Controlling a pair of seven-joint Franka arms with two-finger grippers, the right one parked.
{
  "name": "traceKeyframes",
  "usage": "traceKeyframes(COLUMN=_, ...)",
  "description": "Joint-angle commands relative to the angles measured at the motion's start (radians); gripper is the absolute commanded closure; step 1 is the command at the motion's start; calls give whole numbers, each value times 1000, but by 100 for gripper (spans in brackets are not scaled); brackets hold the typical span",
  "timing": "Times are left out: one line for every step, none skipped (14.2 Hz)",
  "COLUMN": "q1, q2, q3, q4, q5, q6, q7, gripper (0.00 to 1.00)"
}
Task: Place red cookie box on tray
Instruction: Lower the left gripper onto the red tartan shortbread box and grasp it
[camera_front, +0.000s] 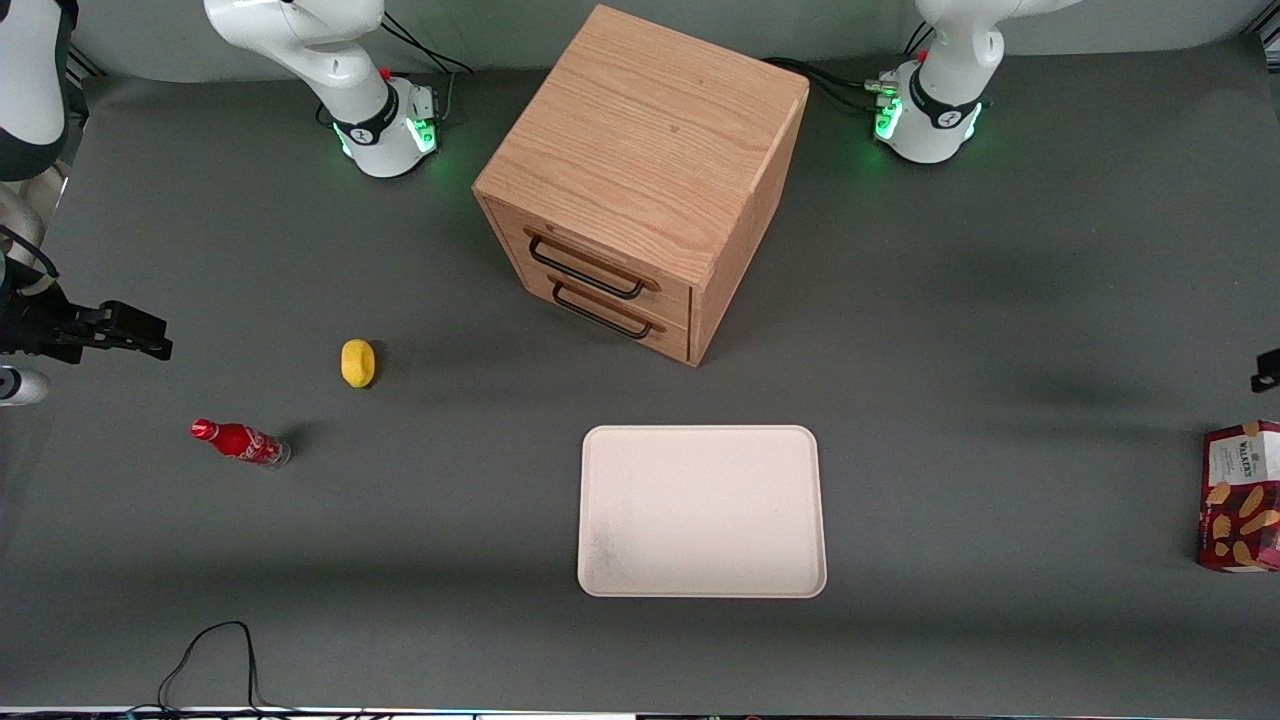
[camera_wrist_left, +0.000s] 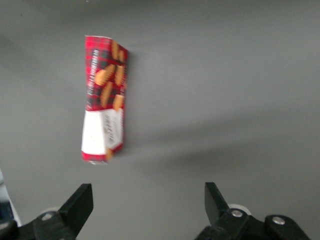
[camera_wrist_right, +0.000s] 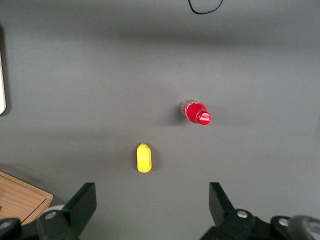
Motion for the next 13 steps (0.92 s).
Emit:
traceKeyframes(q1=56, q2=236, q3=11, q4=252, q5=-43, q6=-7, q7=157, gripper=1)
traceKeyframes(q1=70, q2=298, q3=11, q4=306, q5=-67, q6=-3, q7=215, gripper=1)
traceKeyframes(q1=80, q2=340, q3=11, q4=338, q5=-100, q6=10, q7=249, gripper=1)
traceKeyframes(q1=88, q2=366, q3=11, q4=345, q5=-114, q6=22, q7=259, gripper=1)
traceKeyframes(q1=88, q2=383, q3=11, q4=343, q5=-115, q6=39, q7=267, gripper=1)
traceKeyframes(q1=90, q2=403, q3=11, q4=343, q5=-114, q6=60, q7=300, gripper=1)
traceKeyframes(q1=94, q2=424, q3=11, q4=343, q5=-115, q6=86, q7=346, gripper=1)
traceKeyframes(q1=97, q2=444, q3=11, q4=342, q5=-117, q6=109, q7=374, gripper=1)
traceKeyframes(q1=102, q2=459, q3=10, q4=340, q5=-117, q6=137, q7=377, gripper=1)
traceKeyframes(q1=102, q2=475, q3=8, q4=339, q5=-118, q6=167, q7=377, gripper=1)
traceKeyframes(q1=102, q2=484, q3=7, q4=337, q5=-126, q6=186, q7=376, gripper=2)
traceKeyframes(q1=102, q2=496, q3=7, q4=337, q5=-159, q6=197, q7=376, gripper=2)
traceKeyframes(q1=102, q2=505, q3=7, q4=334, q5=-186, q6=200, q7=376, gripper=12)
